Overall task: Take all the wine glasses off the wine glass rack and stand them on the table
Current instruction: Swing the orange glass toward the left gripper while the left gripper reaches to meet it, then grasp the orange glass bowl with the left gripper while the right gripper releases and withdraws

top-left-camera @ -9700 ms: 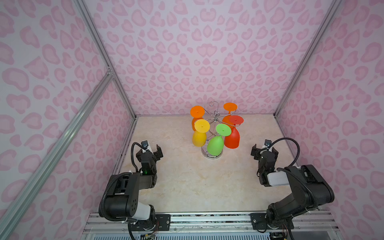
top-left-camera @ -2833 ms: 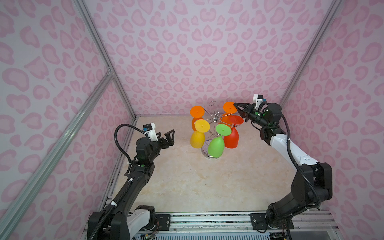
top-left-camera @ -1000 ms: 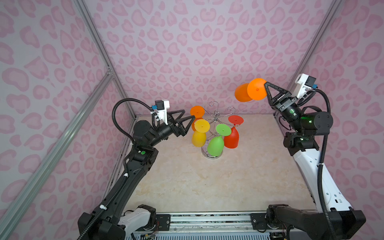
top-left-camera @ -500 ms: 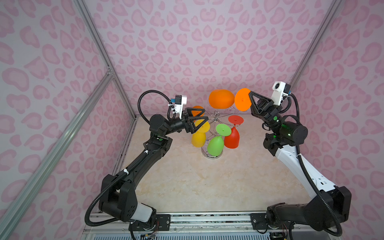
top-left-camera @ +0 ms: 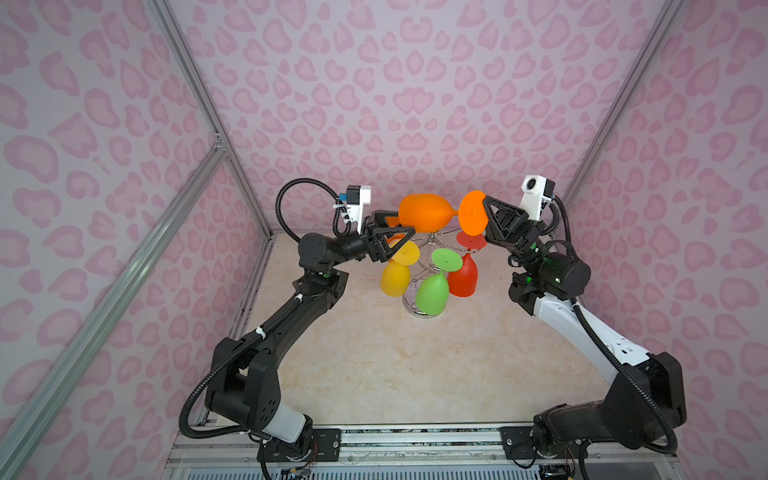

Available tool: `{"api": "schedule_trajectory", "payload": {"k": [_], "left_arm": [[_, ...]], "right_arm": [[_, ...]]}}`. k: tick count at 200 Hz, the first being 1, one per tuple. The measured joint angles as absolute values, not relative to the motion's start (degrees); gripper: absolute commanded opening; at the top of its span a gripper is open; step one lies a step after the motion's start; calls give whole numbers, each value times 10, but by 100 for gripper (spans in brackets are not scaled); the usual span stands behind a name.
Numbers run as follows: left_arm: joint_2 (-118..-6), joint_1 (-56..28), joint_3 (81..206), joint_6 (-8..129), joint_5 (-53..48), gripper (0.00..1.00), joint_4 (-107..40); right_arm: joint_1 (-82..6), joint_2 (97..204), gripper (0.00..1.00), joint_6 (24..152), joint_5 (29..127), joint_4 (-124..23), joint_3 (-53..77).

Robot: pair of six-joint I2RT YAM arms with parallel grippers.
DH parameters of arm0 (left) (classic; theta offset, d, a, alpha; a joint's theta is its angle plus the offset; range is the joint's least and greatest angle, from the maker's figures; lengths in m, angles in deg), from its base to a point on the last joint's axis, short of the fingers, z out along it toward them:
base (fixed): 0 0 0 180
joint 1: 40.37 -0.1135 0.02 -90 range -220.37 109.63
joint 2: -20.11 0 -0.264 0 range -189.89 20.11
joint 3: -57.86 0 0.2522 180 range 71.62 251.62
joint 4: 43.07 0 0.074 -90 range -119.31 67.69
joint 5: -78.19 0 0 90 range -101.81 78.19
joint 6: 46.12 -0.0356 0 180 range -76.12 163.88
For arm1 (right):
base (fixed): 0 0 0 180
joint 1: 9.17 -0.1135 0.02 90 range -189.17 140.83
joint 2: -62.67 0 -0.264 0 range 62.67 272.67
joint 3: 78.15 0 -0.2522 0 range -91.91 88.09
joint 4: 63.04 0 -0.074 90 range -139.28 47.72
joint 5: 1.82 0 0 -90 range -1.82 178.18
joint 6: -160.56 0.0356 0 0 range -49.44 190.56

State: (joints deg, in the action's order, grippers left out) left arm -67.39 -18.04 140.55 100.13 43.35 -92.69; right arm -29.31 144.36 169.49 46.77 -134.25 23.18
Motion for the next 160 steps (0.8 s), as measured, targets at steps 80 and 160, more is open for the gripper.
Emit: {"api": "schedule_trajectory", "payload": {"k": [80, 160], "left_arm": [[-651, -173, 1395, 1026, 437, 27, -954], [-604, -167, 1377, 1036, 469, 6, -1001]], "right_arm": [[-294, 1463, 0, 1726, 488, -1376, 236], [-289, 1485, 20, 1742, 502, -1352, 237]]}}
